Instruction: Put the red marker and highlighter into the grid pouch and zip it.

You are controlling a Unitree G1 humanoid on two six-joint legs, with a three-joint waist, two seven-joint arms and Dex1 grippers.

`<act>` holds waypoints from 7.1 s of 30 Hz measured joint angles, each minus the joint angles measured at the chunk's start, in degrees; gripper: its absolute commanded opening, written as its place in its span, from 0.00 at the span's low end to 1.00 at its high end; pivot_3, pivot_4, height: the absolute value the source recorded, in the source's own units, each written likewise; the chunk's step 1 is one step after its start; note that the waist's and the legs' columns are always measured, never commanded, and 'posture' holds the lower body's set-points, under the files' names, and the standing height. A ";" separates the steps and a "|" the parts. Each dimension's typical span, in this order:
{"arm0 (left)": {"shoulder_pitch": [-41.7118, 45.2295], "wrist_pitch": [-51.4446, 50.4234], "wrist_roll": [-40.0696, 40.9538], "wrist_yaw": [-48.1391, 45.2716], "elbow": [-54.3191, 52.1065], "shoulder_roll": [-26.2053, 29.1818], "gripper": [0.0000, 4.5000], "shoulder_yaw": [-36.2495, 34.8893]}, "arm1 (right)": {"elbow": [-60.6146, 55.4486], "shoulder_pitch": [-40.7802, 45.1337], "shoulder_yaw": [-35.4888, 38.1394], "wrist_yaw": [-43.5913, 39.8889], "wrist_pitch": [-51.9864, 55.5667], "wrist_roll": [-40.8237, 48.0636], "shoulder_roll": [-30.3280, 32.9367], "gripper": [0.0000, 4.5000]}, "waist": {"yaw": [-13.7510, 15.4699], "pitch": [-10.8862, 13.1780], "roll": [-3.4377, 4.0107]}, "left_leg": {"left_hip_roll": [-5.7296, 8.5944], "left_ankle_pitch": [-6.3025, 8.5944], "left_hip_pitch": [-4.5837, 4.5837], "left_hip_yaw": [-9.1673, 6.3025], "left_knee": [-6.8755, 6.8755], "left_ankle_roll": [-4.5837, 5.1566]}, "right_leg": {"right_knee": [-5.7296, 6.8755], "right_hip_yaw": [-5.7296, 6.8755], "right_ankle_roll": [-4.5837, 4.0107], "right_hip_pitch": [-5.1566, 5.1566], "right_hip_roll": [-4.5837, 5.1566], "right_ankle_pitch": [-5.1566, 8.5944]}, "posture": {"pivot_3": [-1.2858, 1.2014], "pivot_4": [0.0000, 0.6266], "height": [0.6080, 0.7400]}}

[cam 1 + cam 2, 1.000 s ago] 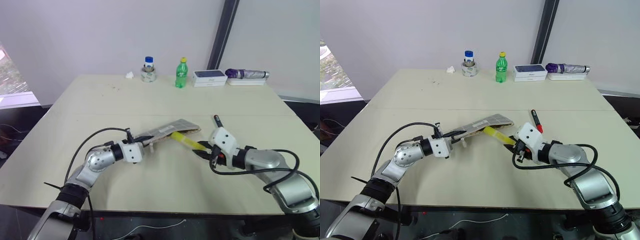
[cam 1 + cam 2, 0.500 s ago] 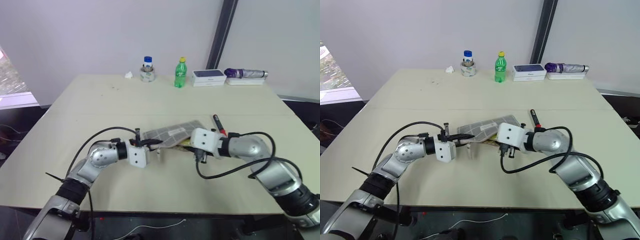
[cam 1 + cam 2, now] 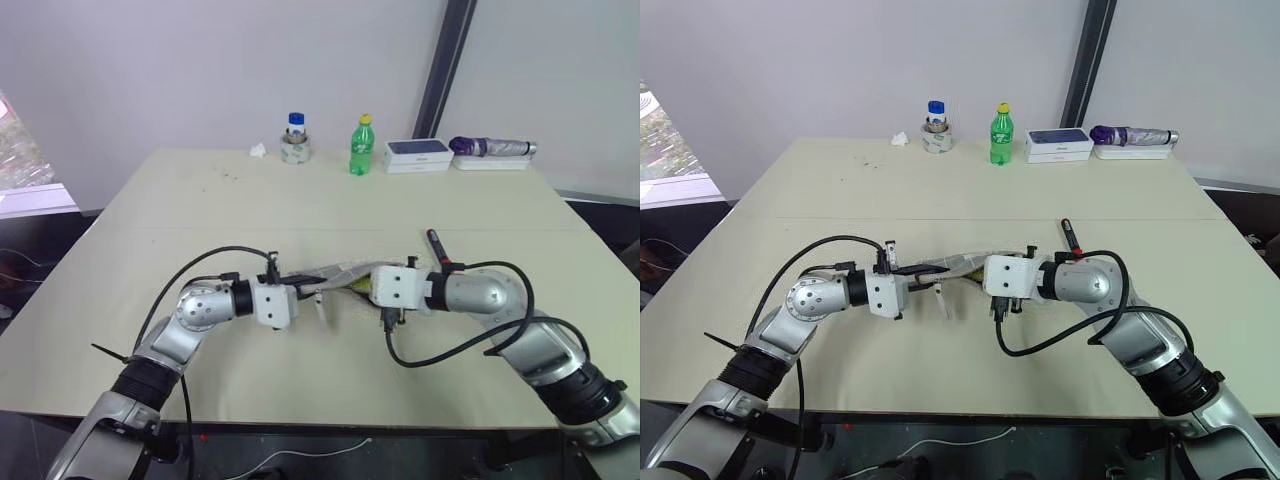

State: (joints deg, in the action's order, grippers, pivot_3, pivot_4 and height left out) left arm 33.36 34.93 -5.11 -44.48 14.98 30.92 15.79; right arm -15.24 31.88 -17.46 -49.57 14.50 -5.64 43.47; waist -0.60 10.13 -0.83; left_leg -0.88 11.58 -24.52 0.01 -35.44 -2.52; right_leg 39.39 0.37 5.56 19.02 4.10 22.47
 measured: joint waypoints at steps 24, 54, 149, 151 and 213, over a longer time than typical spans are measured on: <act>-1.55 -0.06 -4.33 7.40 6.17 0.16 0.00 -4.67 | 12.22 -6.06 29.74 25.21 26.15 18.29 -11.65 0.92 | -0.34 0.01 0.01 | 0.00 0.05 0.02 0.01 0.00 0.09 | -0.04 0.05 0.02 -0.08 -0.01 -0.01 | 0.52 0.24 1.00; -3.92 -1.92 -4.37 7.38 2.49 0.75 0.00 -4.19 | 38.47 1.06 30.27 24.59 11.48 20.27 -15.65 0.08 | -0.07 0.03 0.06 | -0.01 0.05 -0.03 0.15 0.08 0.09 | -0.05 -0.05 0.02 0.05 0.03 -0.01 | 0.52 0.24 1.00; 0.63 -4.73 -4.33 6.89 4.80 -5.93 0.00 -1.12 | -20.65 -24.88 24.28 1.46 19.78 38.46 3.36 0.96 | 0.20 0.05 0.02 | 0.00 0.29 0.01 -0.23 -0.46 0.47 | -0.17 0.12 0.09 -0.51 0.00 -0.04 | 0.52 0.24 1.00; 0.62 -4.81 -5.51 7.77 4.45 -6.39 0.00 -0.96 | -21.57 -27.84 21.22 4.50 21.81 39.45 -0.97 0.96 | 0.13 0.05 0.02 | 0.02 0.30 0.01 -0.23 -0.50 0.48 | -0.15 0.12 0.10 -0.50 0.00 -0.05 | 0.52 0.24 1.00; 1.28 7.07 -8.22 12.92 10.27 1.23 0.00 0.32 | 8.11 -23.53 24.04 1.84 5.20 27.87 -0.76 0.01 | 0.06 0.06 0.05 | 0.04 0.33 0.04 -0.12 -0.39 0.53 | -0.16 0.09 0.15 -0.40 0.01 -0.08 | 0.52 0.24 1.00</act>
State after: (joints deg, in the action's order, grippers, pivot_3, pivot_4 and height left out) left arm 34.64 42.00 -13.33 -31.57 25.26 32.15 16.11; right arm -7.13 8.35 6.58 -47.73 19.70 22.23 42.71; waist -0.54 10.19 -0.78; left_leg -0.84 11.92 -24.48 -0.11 -35.83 -1.99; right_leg 39.23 0.46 5.71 18.62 4.12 22.40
